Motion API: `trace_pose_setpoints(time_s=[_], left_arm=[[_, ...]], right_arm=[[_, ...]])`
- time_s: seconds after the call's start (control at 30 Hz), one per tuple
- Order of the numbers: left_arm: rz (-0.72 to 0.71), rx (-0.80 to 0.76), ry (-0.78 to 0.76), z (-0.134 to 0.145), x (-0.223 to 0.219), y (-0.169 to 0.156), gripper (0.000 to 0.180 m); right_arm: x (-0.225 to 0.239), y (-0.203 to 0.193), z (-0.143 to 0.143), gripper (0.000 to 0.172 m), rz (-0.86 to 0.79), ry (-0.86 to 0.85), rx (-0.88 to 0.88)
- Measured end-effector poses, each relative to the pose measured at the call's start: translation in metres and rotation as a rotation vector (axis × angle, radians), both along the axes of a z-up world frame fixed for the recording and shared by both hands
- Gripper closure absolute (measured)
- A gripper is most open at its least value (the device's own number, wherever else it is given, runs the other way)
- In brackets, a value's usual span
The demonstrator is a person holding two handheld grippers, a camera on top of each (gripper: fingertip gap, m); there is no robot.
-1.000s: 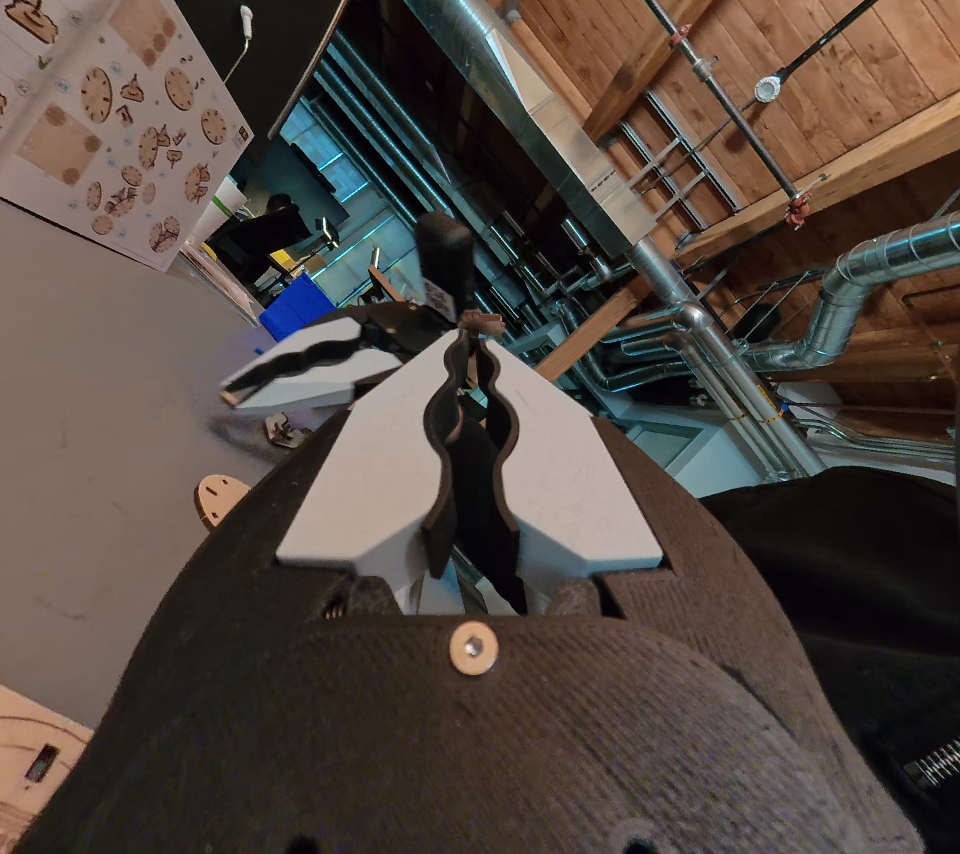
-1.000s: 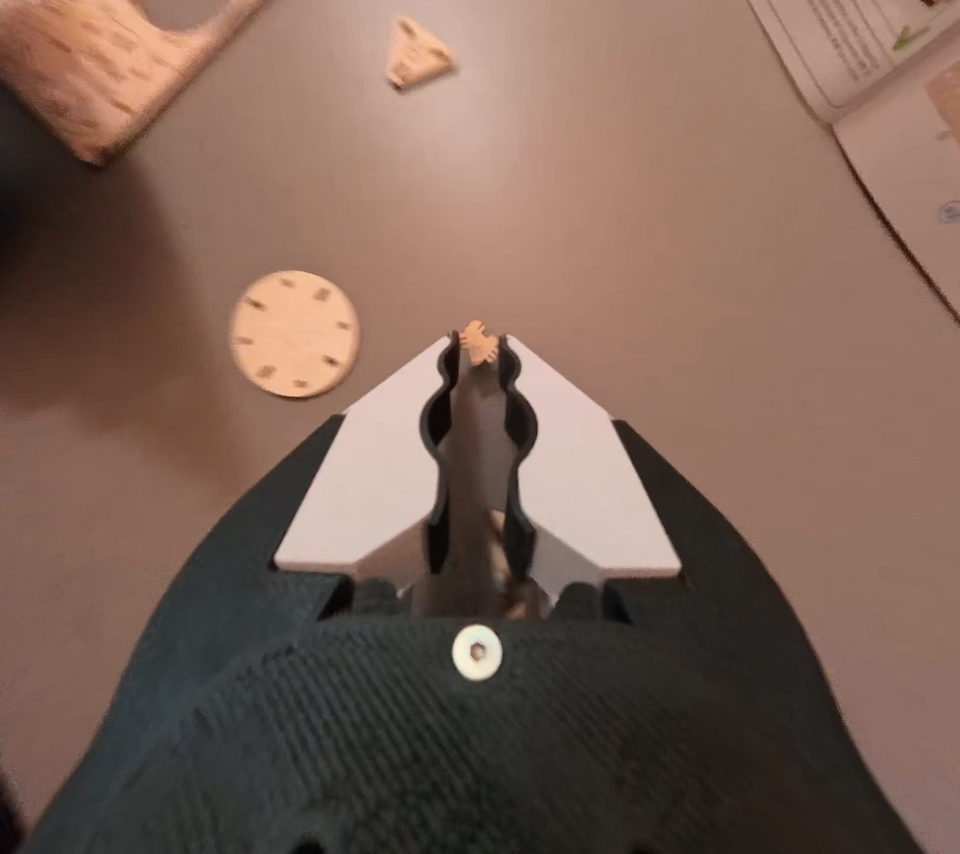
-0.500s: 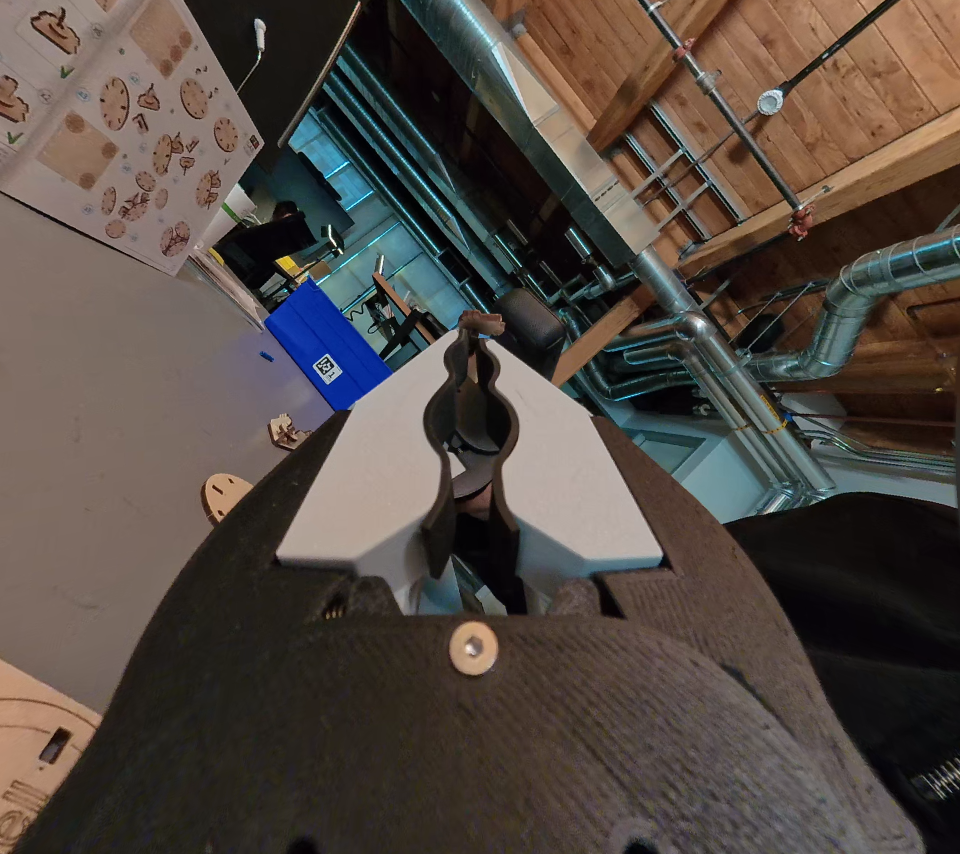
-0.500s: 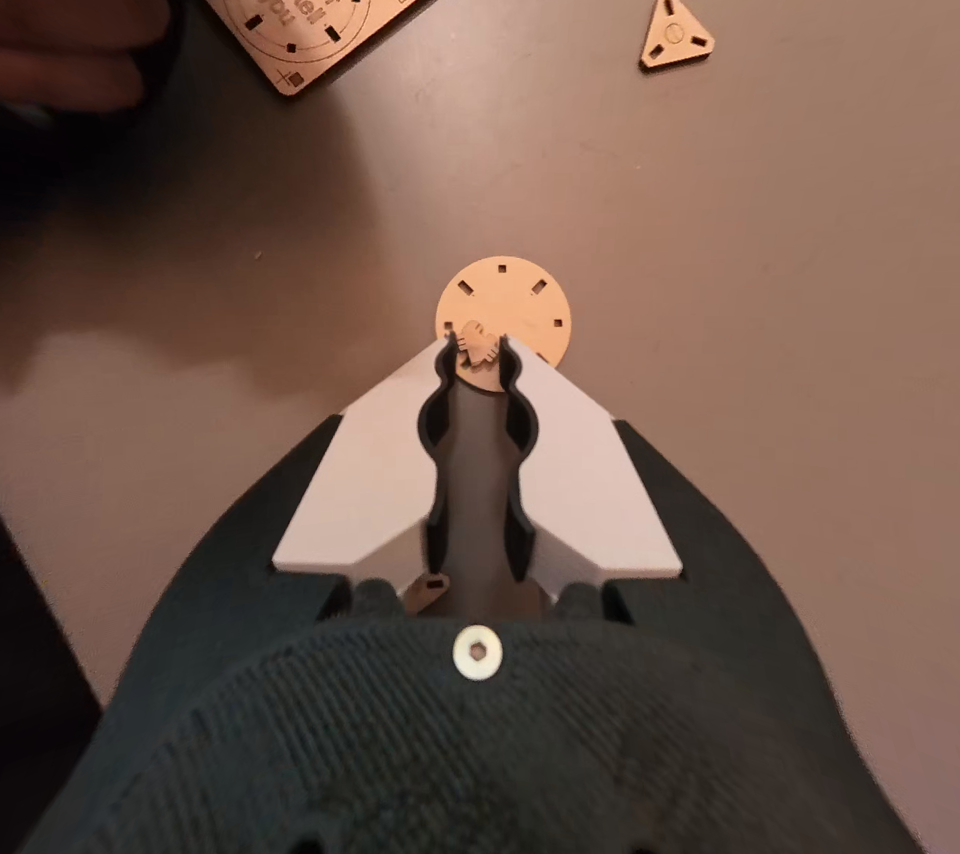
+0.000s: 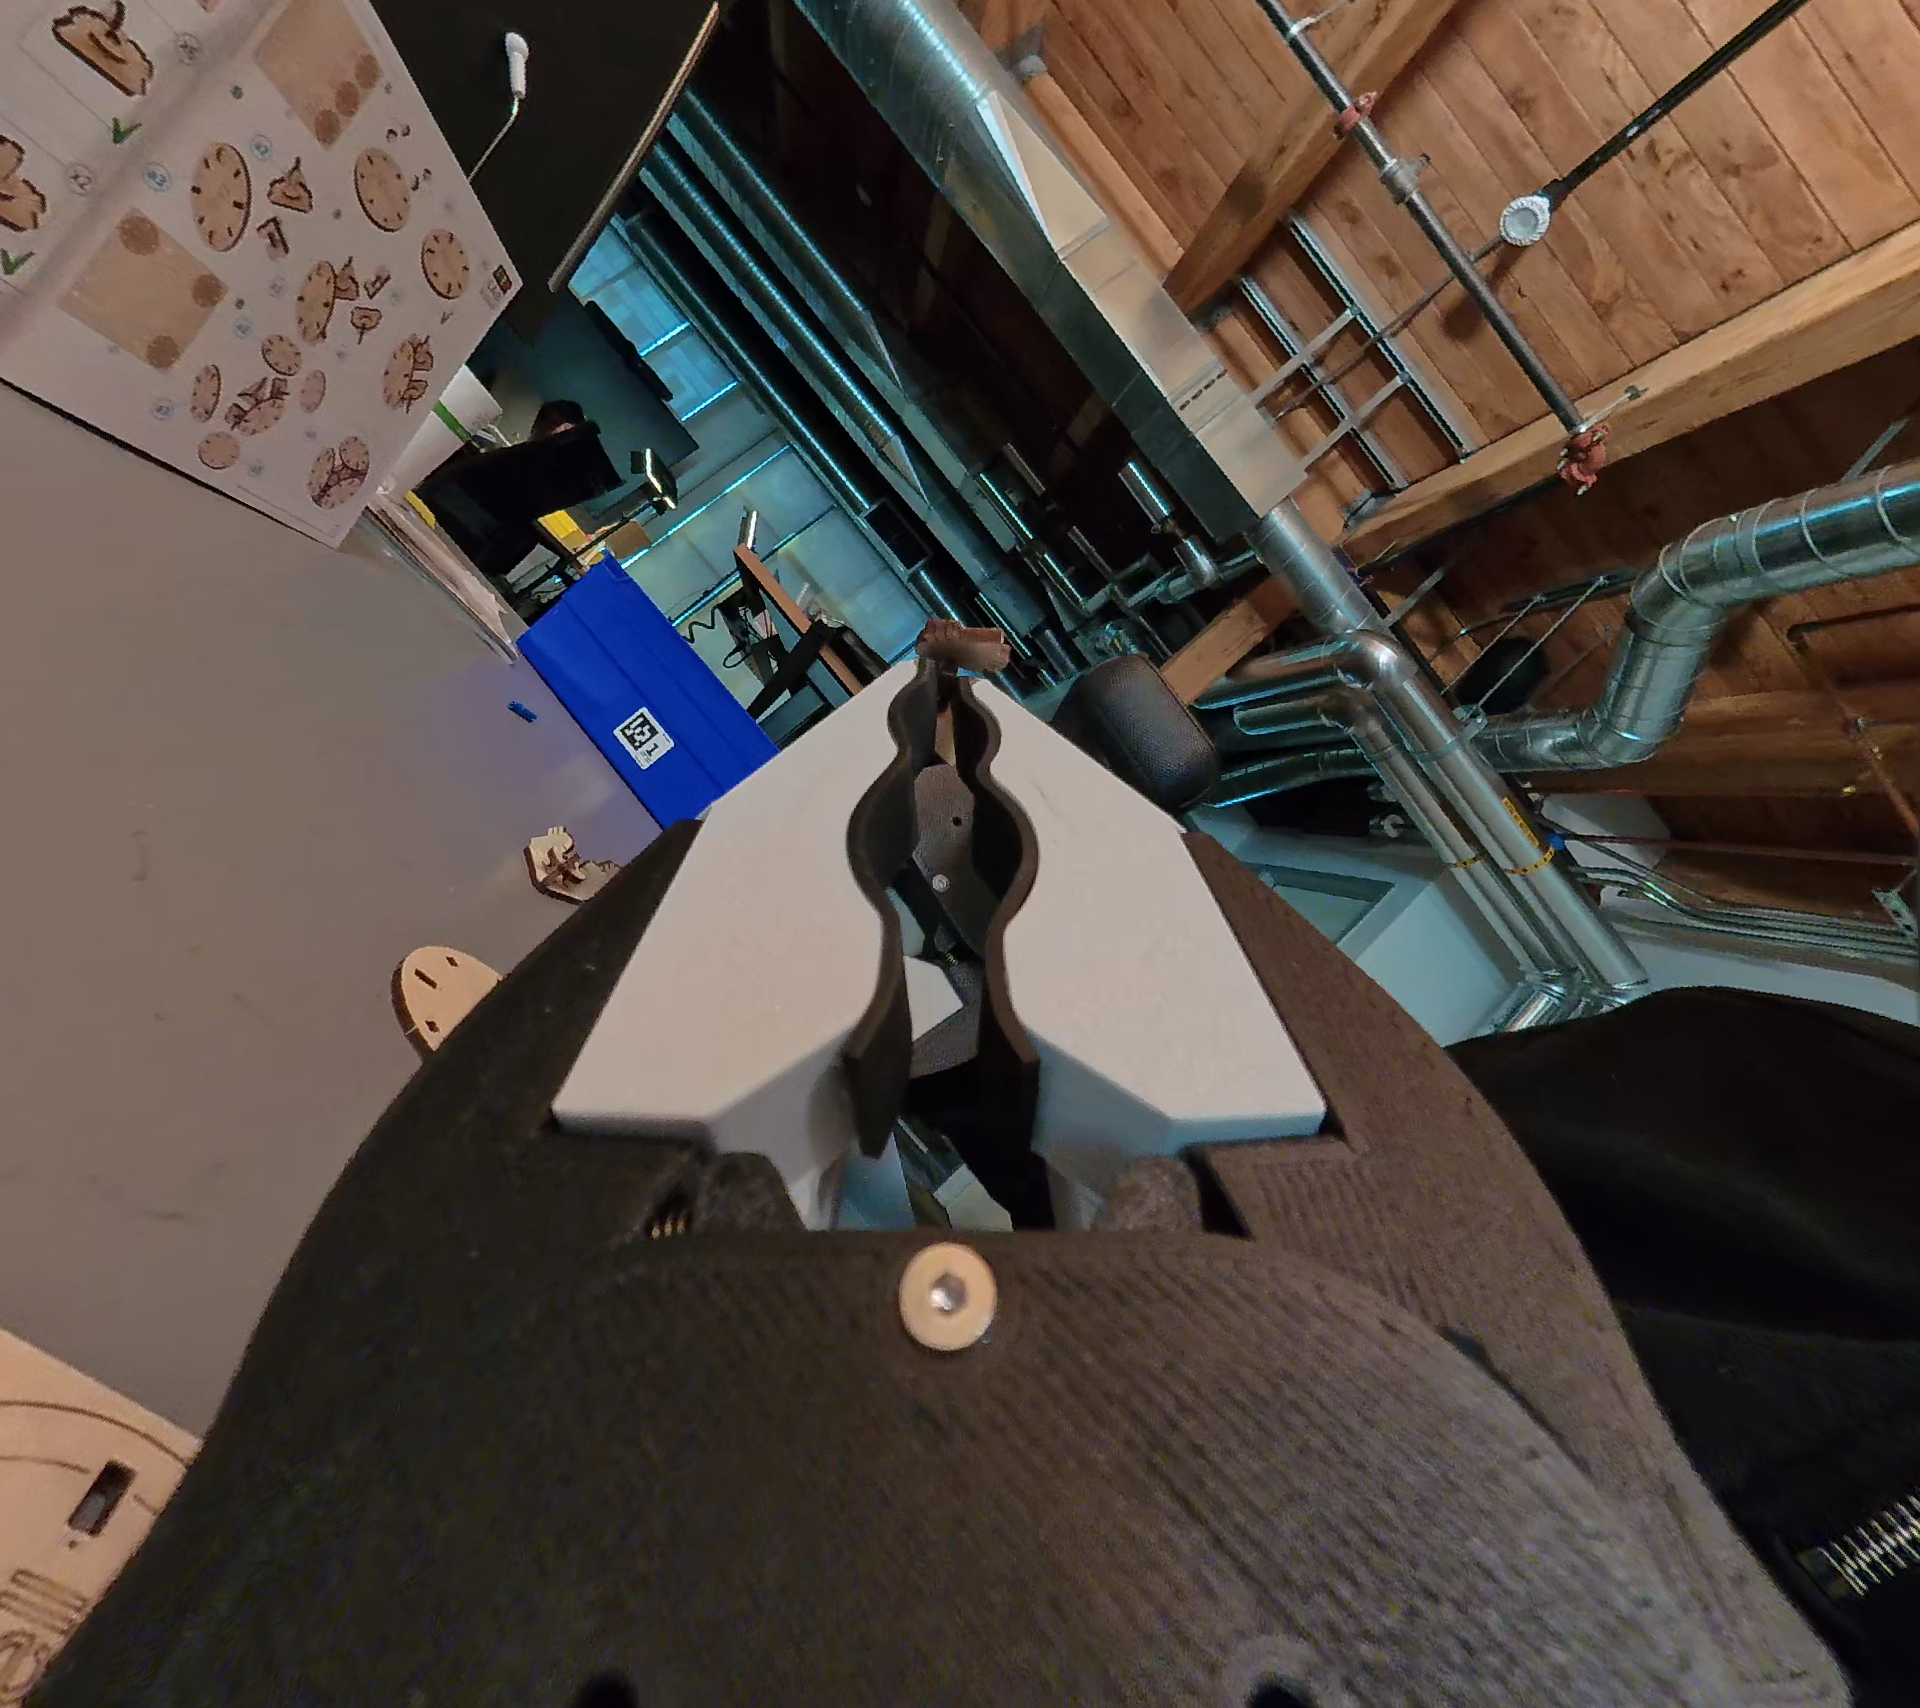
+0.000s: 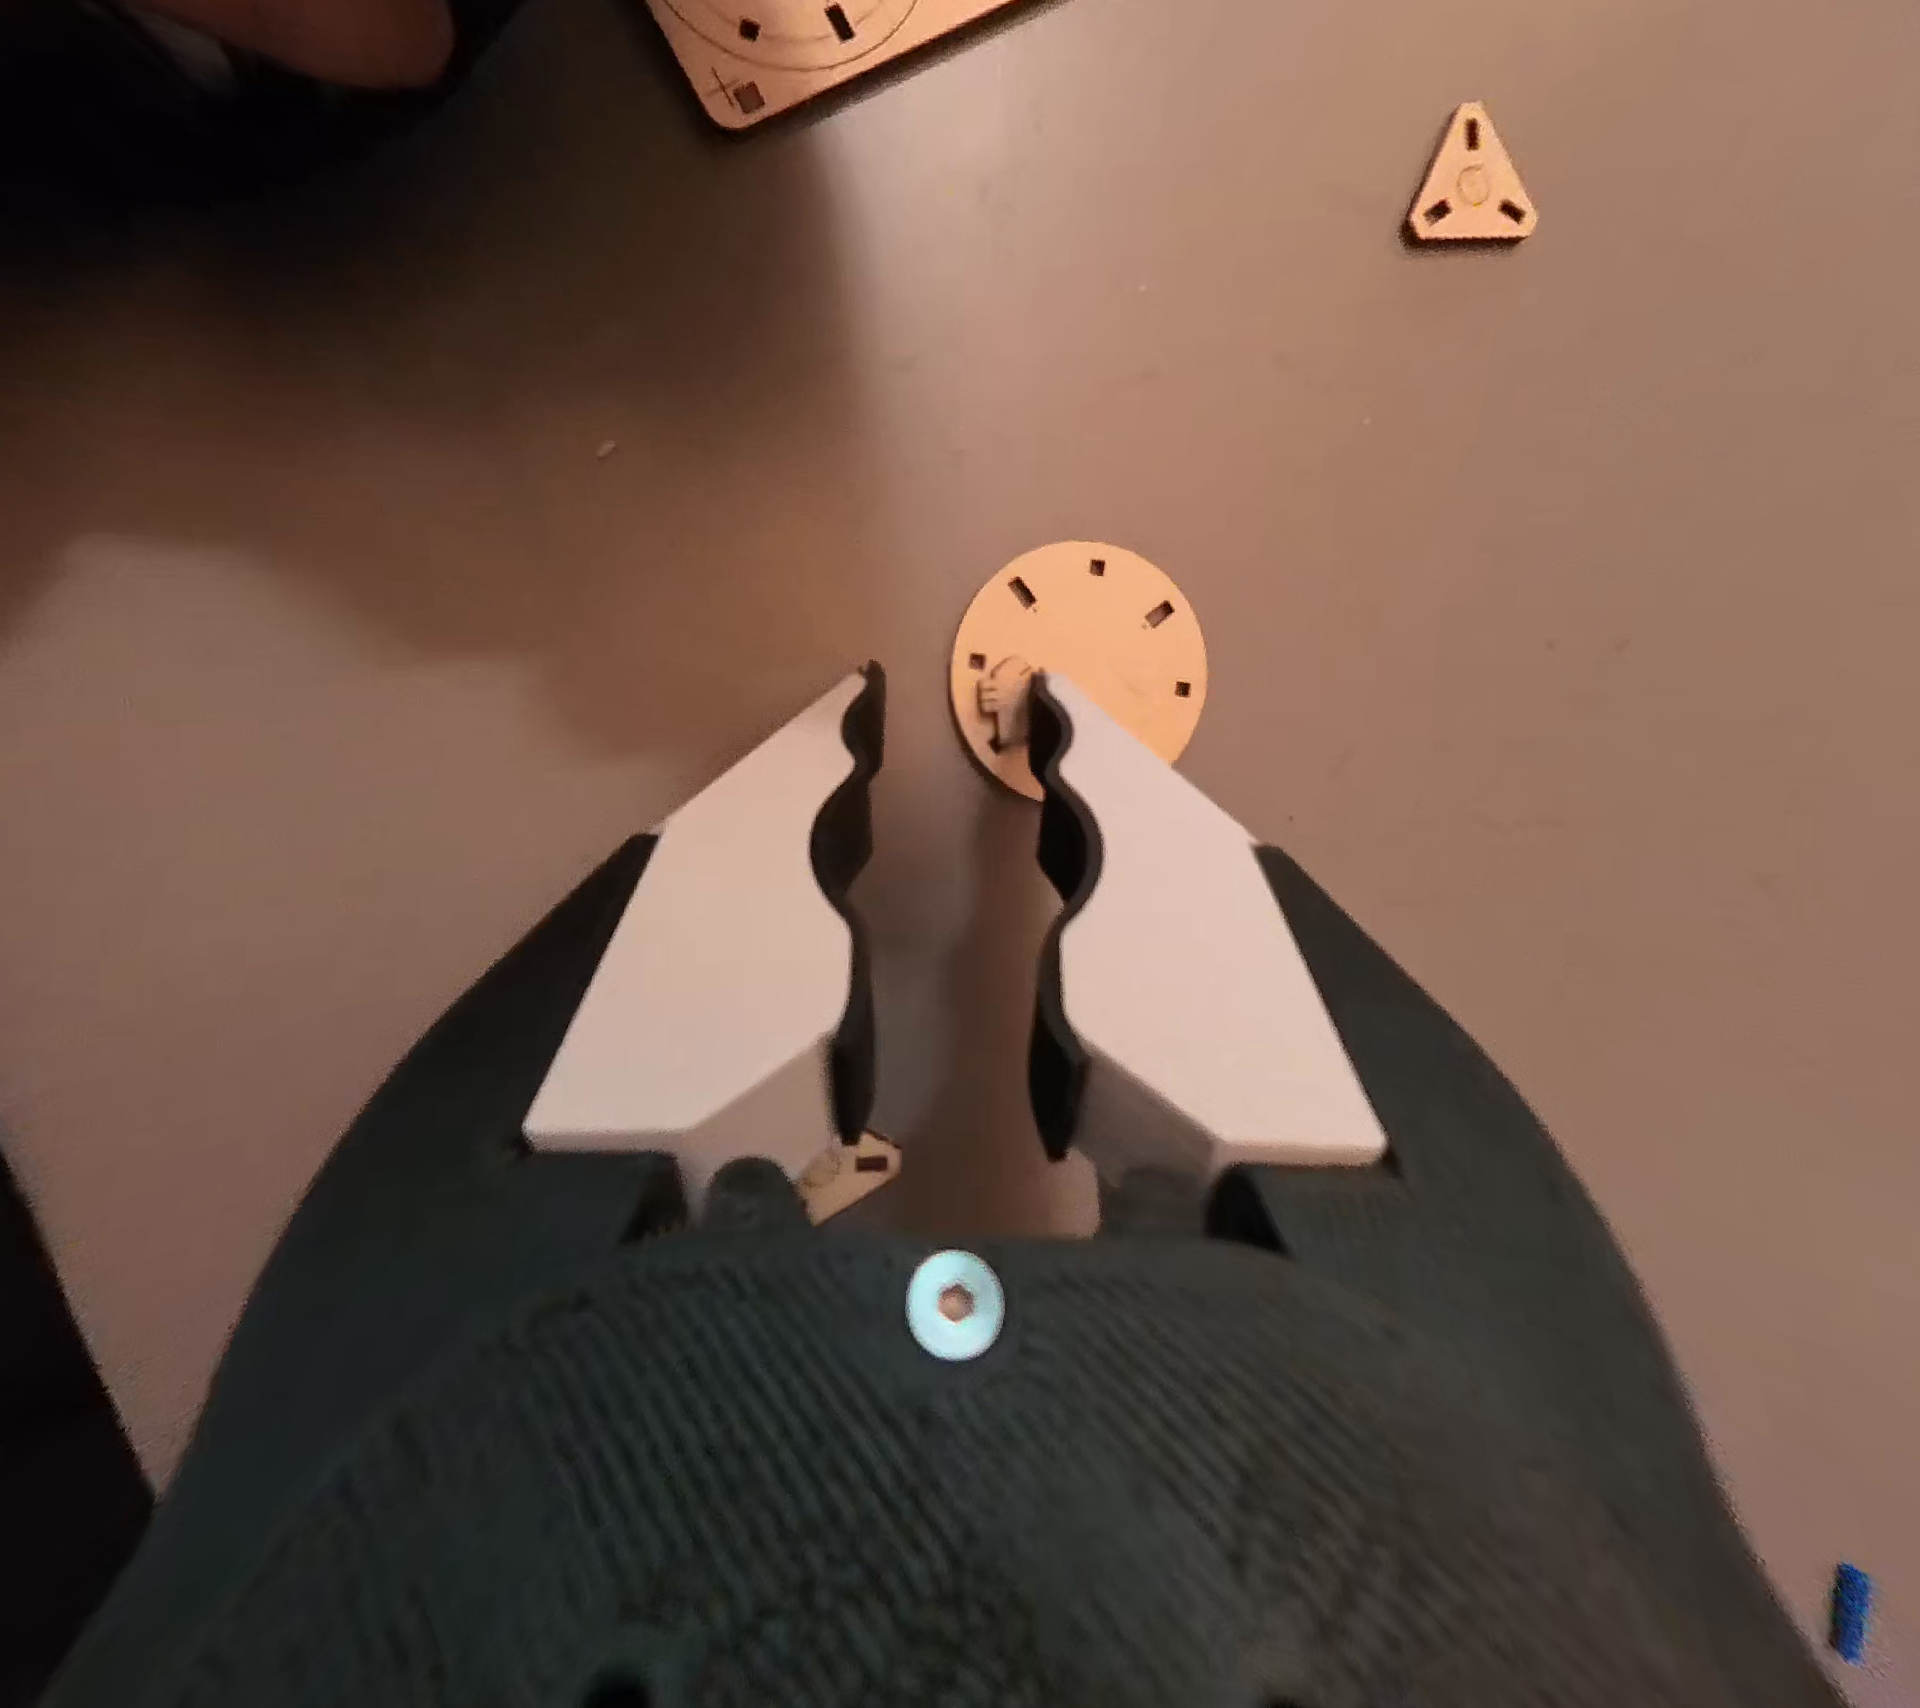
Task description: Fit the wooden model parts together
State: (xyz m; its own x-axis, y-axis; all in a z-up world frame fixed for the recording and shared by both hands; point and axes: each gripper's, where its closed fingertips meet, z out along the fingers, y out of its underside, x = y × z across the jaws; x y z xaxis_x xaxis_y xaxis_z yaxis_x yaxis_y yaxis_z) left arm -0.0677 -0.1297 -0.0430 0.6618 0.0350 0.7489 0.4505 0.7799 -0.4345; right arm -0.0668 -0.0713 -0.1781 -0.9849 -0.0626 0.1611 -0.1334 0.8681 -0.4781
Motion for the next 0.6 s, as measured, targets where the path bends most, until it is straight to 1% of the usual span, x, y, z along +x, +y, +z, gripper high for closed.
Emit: trace_pose_setpoints(time_s=[0.17,0.23,0.37,0.47,0.53,0.6], left_arm=[[-0.001,0.002,0.000,0.0000,0.0001,0.0000,0.180],[-0.003,0.006,0.000,0.0002,0.0001,-0.0002,0.180],[-0.005,0.010,0.000,0.0003,0.0002,-0.0003,0.180],[-0.006,0.011,0.000,0.0002,0.0003,-0.0001,0.180],[-0.004,0.011,0.000,0.0002,0.0002,-0.0004,0.180],[-0.004,0.010,-0.001,0.0001,0.0002,-0.0004,0.180]], right_arm=[[-0.0009,0.0029,0.0001,0.164,-0.001,0.017,0.039],[0.0016,0.0034,0.0005,0.162,-0.001,0.008,0.045],[0.0022,0.0029,0.0034,0.146,0.010,0.024,0.034],[0.0022,0.0059,-0.0017,0.145,0.016,0.006,0.056],[0.0034,0.0054,-0.0027,0.148,0.015,-0.015,0.051],[0.0018,0.0059,-0.0027,0.155,0.018,-0.002,0.054]])
